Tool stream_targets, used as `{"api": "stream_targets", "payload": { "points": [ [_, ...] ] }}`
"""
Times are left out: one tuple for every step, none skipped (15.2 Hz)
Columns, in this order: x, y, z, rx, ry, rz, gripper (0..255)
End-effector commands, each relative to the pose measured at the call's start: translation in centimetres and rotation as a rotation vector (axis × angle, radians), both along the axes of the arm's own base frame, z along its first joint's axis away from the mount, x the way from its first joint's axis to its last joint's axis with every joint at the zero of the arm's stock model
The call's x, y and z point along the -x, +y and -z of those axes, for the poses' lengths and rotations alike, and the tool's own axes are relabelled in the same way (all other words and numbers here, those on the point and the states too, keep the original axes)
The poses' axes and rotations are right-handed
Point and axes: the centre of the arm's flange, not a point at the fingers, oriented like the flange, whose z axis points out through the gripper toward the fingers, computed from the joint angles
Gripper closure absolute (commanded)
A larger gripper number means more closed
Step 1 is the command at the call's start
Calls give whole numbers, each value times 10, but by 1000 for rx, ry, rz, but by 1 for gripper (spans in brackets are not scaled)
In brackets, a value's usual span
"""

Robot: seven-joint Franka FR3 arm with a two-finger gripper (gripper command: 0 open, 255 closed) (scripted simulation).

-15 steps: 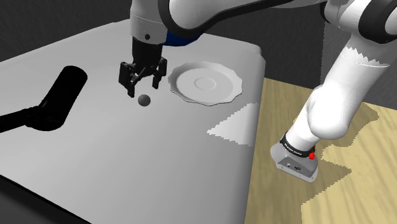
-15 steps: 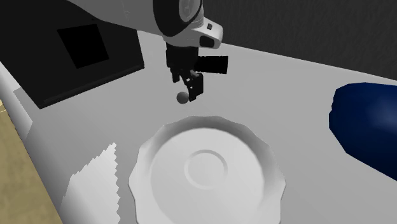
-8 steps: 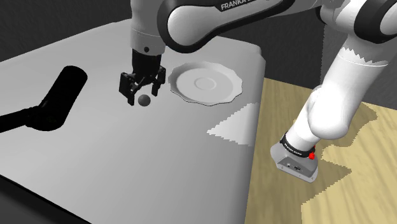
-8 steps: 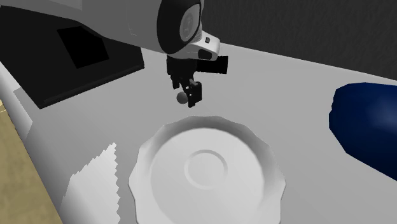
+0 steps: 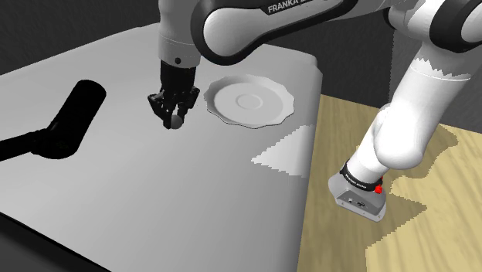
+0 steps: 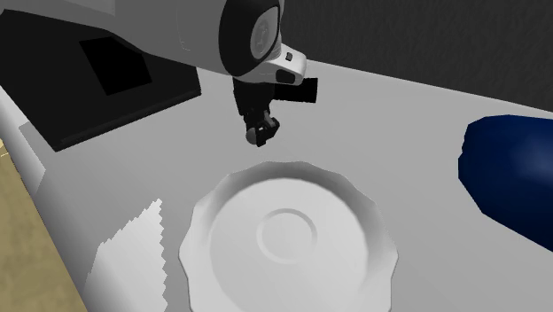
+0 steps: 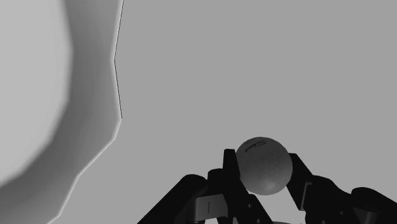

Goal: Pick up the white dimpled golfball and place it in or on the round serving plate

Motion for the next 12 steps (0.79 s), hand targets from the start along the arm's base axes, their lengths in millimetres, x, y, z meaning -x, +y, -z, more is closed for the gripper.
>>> {"api": "stream_targets", "payload": {
  "points": [
    [0, 0, 0, 0, 0, 0, 255],
    [0, 0, 0, 0, 0, 0, 255],
    [0, 0, 0, 0, 0, 0, 255],
    [0, 0, 0, 0, 0, 0, 255],
    [0, 0, 0, 0, 0, 0, 255],
    [0, 0, 0, 0, 0, 0, 255],
    [0, 0, 0, 0, 0, 0, 255],
    [0, 0, 0, 0, 0, 0, 255],
    [0, 0, -5, 0, 0, 0, 255],
    [0, 0, -10, 0, 0, 0, 255],
    [0, 0, -16, 0, 0, 0, 255],
    [0, 0, -21, 0, 0, 0, 255]
  ]
}}
